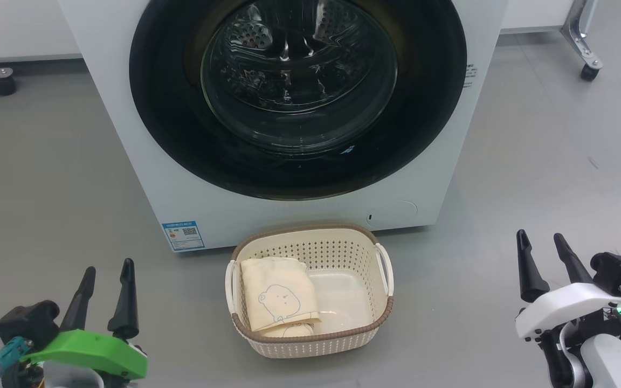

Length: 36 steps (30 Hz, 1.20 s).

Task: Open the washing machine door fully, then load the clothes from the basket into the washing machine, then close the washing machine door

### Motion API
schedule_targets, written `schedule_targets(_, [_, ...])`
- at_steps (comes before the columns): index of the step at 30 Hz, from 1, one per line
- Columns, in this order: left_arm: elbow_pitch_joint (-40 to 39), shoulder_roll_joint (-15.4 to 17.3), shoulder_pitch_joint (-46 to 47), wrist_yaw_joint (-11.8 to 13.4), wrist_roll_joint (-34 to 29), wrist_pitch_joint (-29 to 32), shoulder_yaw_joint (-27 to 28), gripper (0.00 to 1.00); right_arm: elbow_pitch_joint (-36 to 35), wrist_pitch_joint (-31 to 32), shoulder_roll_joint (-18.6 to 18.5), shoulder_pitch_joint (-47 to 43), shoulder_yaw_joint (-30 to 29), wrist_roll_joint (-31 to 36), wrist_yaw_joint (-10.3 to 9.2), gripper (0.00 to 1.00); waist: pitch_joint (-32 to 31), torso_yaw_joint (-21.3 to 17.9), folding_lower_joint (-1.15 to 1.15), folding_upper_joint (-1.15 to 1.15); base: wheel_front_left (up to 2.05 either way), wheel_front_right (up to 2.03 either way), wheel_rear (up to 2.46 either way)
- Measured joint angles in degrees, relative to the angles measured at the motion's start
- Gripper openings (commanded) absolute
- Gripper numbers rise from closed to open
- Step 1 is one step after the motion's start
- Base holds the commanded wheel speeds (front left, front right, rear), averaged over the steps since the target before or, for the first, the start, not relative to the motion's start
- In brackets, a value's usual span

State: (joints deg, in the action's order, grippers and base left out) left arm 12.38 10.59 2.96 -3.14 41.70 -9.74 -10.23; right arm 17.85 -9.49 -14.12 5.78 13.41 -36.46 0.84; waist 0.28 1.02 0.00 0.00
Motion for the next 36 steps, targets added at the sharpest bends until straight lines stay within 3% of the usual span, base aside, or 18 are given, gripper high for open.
schedule_targets(22, [1.0,-0.55,0.0,4.43,-14.89,-4.55,-1.7,1.0,2.09,-4.48,-0.55,0.92,5.21,14.04,-3.55,1.0,-0.15,0.18,0.0,0.0,0.0,0.0,0.0])
schedule_targets(36, [2.09,-1.25,0.01,4.43,-15.24,-4.63,-1.11,1.0,2.32,-4.53,-0.42,0.85,4.64,14.49,-4.07,1.0,0.02,-0.03,0.0,0.0,0.0,0.0,0.0])
